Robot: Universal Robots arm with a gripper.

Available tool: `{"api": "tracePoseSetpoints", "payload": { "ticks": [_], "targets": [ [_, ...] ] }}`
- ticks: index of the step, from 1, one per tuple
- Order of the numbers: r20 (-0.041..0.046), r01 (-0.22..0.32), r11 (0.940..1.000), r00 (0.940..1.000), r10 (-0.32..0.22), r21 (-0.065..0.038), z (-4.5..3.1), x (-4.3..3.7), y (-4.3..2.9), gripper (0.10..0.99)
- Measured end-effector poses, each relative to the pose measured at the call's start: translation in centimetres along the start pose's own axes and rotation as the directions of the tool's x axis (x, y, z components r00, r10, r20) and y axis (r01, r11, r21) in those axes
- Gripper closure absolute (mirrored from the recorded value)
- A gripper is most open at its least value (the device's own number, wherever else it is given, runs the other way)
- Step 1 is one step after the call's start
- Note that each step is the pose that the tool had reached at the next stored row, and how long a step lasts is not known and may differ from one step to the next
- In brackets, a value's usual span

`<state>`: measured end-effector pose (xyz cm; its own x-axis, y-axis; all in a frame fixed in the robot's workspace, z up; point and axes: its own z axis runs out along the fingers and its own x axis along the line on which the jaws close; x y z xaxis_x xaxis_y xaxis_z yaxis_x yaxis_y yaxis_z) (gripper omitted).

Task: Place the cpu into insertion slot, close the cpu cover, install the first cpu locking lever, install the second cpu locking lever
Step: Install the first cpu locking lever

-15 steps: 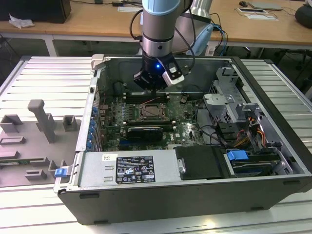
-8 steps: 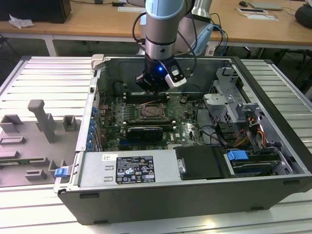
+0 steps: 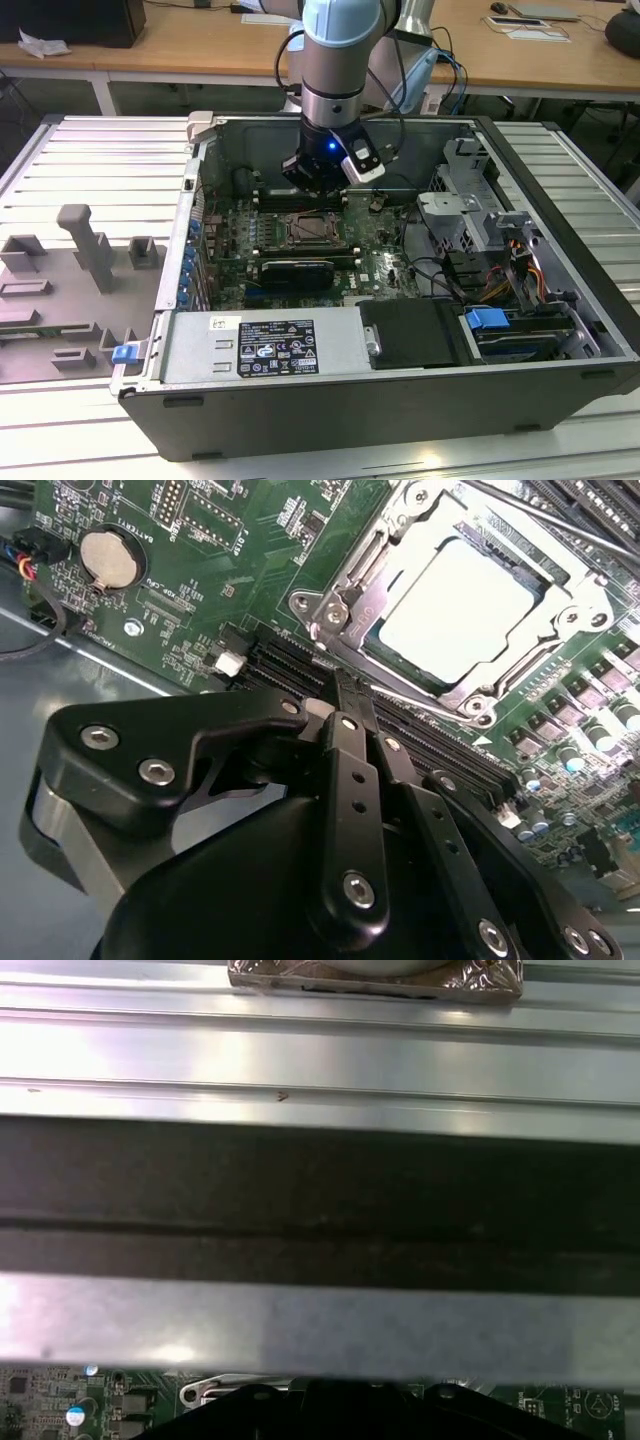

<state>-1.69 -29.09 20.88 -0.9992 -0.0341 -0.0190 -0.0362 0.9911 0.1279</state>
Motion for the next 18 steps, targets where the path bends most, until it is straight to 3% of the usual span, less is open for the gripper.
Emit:
{"api": "tracePoseSetpoints", "payload": {
  "ticks": [12,18],
  "targets": [
    [-0.0007,0.000,0.9999,1.0000,0.000,0.014,0.54,-0.09,-0.08,0.980],
    [0.0003,0.000,0.9999,1.0000,0.000,0.015,0.70,-0.11,-0.06,0.980]
  ]
}}
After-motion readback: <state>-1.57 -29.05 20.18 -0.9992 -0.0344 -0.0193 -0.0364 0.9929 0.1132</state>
